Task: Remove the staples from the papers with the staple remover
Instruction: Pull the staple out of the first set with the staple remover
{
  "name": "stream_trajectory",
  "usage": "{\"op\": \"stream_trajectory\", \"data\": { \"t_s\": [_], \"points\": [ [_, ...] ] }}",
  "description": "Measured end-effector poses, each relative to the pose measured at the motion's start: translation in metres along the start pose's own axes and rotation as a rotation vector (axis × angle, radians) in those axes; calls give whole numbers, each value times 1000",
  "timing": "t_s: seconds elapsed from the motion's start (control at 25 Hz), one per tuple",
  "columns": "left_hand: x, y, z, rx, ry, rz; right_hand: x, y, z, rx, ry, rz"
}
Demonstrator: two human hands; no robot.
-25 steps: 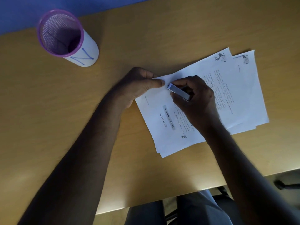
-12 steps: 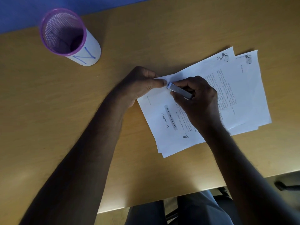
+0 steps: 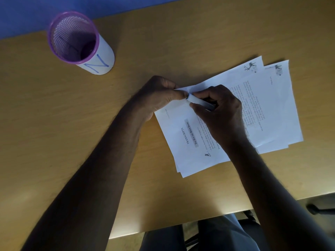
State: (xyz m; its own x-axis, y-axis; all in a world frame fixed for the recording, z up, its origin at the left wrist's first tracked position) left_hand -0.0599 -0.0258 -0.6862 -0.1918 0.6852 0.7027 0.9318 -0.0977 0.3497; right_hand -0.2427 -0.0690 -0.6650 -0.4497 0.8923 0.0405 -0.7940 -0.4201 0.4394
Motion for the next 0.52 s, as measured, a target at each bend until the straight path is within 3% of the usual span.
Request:
{"op": "stream_trajectory", "data": {
  "t_s": [0.52],
  "points": [
    [-1, -1, -3, 4, 60, -9, -9, 2, -7, -135, -228, 121]
  ]
}}
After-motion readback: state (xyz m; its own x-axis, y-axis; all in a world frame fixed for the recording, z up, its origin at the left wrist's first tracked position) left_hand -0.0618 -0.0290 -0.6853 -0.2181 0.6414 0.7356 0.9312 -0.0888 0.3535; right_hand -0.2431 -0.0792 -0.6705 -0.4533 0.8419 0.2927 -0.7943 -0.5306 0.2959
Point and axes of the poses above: each hand's wrist, its own x-axis away from the middle knuckle, its own y-axis out of the back of the hand, z = x × y, the point moved 5 cm from there along -x, towards the middle knuckle, and after that the axes turned 12 degrees about -x, right-handed, at the moved point
